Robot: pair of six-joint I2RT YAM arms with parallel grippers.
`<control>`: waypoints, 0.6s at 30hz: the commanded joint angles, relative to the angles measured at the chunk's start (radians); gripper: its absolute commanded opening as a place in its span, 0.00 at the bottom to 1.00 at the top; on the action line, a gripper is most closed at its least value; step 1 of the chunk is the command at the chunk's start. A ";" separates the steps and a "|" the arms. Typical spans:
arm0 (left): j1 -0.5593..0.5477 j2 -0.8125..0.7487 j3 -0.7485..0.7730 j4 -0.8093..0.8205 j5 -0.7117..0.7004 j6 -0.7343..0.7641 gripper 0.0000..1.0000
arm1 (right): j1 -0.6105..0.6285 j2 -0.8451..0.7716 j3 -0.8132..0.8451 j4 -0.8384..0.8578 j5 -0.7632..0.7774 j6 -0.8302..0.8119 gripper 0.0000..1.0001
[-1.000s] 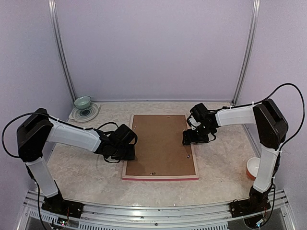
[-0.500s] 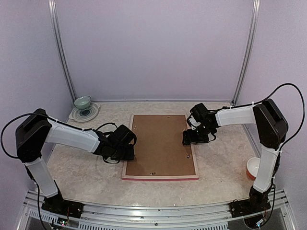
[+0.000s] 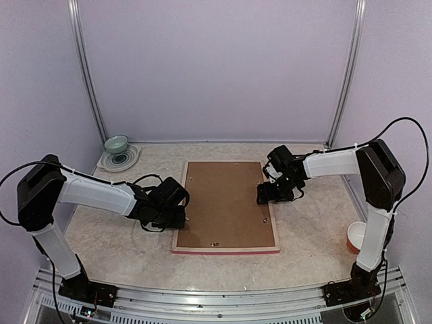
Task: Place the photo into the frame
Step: Press the fastener onto the backboard.
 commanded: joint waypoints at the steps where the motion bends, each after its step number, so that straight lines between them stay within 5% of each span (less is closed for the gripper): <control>1: -0.003 -0.048 0.013 -0.030 -0.027 0.000 0.45 | 0.000 0.021 -0.011 0.004 -0.007 0.008 0.80; 18: -0.003 0.073 0.075 -0.015 -0.013 0.026 0.46 | 0.000 0.019 -0.017 0.004 -0.002 0.009 0.80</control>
